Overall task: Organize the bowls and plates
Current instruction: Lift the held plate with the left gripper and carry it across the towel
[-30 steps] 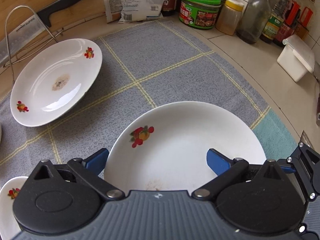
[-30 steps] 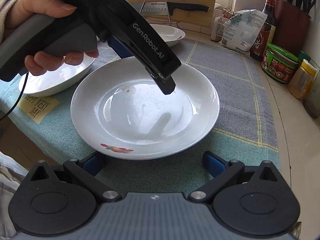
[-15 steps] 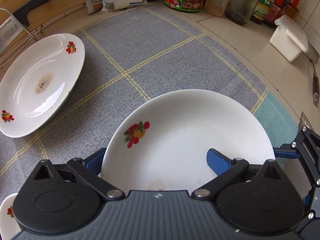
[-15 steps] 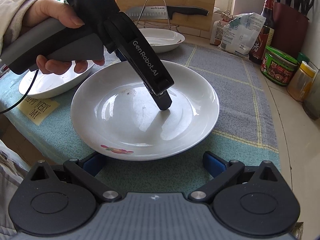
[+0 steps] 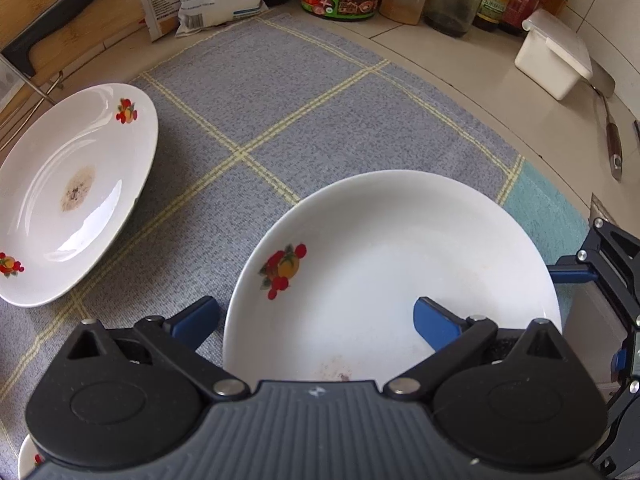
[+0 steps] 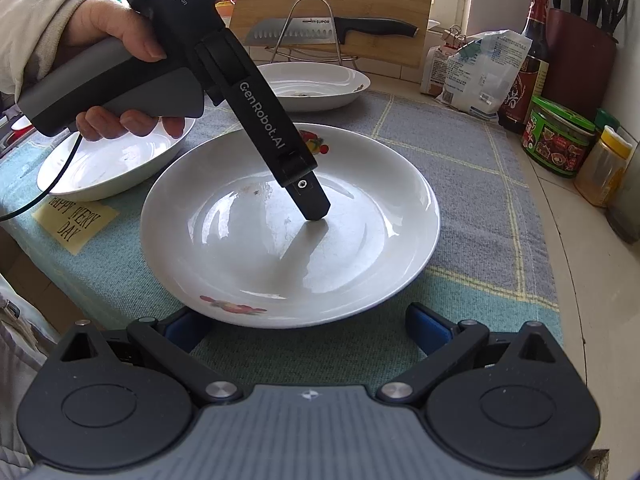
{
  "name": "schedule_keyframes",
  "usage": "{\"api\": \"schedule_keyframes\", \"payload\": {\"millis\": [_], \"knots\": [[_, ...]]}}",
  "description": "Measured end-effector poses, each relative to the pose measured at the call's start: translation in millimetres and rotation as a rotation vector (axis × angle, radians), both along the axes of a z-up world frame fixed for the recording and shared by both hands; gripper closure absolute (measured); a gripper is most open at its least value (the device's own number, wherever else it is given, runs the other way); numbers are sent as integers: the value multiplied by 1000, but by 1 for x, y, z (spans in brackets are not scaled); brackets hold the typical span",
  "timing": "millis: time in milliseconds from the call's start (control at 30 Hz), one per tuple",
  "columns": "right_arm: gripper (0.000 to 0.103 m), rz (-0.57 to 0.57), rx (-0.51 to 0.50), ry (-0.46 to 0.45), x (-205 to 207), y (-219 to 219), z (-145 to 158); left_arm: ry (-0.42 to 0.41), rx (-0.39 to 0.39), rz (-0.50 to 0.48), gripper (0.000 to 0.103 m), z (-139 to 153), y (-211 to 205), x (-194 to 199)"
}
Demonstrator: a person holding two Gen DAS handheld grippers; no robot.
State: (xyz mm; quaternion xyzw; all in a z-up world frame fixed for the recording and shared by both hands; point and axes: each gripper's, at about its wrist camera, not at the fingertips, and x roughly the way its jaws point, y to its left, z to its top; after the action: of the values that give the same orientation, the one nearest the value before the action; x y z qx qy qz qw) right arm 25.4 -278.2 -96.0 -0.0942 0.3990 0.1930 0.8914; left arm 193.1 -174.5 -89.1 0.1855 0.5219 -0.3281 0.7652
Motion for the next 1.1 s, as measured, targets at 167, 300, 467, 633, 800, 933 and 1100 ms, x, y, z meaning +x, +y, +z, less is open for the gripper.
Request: {"api": "schedule_keyframes", "payload": {"millis": [167,300,467,633,800,933,1100], "knots": [[0,17,3,-8,1,0,-1,38,-11,-57,1,1,0,5],[0,33,6,-12,3,-2,-1,59,-30,-125,2,6,0,8],[0,51,8,-14,4,-2,-2,122,-44,-166,5,4,1,15],[0,56,8,-15,5,-2,-2,146,-71,-200,5,4,-1,19],[0,64,8,-12,7,0,-2,177,-110,-219,11,6,-2,22],[0,74,5,-11,8,2,-1,194,-120,-216,11,6,-2,25],[0,93,0,-11,9,6,-1,206,-135,-213,12,6,0,27]]}}
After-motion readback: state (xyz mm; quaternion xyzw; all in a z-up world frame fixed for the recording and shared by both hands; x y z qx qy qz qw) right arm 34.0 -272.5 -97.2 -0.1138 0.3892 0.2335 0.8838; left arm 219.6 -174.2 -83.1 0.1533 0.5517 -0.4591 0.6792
